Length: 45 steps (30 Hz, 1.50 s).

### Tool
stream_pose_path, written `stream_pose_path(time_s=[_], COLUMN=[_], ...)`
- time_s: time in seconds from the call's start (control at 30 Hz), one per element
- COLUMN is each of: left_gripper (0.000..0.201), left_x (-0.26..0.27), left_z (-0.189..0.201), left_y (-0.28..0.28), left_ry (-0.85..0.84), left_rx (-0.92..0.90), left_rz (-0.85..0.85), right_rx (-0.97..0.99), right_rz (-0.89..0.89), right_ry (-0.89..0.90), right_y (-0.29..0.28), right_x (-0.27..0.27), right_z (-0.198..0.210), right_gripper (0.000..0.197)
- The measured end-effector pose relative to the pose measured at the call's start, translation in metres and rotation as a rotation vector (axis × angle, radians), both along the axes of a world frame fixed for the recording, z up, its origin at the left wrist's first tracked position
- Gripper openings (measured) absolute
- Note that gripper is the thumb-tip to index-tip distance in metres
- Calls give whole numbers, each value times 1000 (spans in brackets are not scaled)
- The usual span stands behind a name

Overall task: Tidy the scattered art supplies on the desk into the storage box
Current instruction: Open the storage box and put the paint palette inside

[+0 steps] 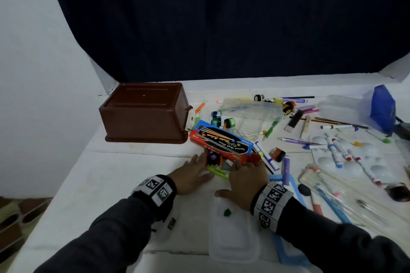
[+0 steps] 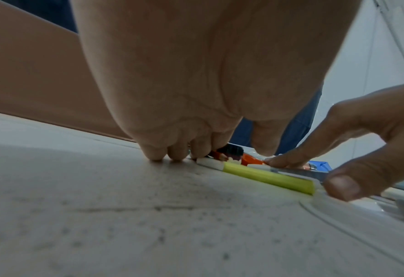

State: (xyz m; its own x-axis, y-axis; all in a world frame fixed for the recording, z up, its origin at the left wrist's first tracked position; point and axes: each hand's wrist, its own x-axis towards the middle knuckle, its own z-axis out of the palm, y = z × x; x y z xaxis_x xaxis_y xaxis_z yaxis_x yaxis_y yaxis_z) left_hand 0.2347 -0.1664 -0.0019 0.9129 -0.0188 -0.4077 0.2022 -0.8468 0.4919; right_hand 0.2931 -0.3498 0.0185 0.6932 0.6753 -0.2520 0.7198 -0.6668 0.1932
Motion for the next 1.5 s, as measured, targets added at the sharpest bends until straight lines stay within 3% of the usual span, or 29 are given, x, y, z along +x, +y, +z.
stream_pose_path(time_s=[0.27,0.37,0.5,0.63,0.77,0.9,1.0,1.17,1.3,1.37,1.5], left_gripper=[62,60,57,44,34,29,31,57,41,52,51], left_x=[-2,-13,-33,-46,-51,-55,-55,-38,-22,-18,-12], left_z=[8,11,20,40,52,57,61,56,67,65,54], left_y=[16,31,66,108,156,202,233,285,288,283,288], left_ry=[-33,-89,-243,-430,-622,-765,-839,-712,-658,-570,-538], left_rx=[-183,-165,-217,-284,-214,-132,-26,56,-342,-526,-736], left_rz=[81,122,165,262,327,339,329,434,593,707,800], right_rx=[0,79,225,107,52,-140,-152,205,554,689,813], right_rz=[-28,-27,118,201,16,-260,-369,-324,-341,-420,-549], right_ry=[2,-6,12,65,37,-4,-24,-67,-2,124,426], right_y=[9,17,37,69,83,89,103,142,188,206,227], right_x=[1,0,-1,5,23,32,33,34,43,52,63], right_z=[7,13,19,13,5,16,30,48,55,49,32], right_gripper=[81,66,53,61,82,71,66,54,52,57,58])
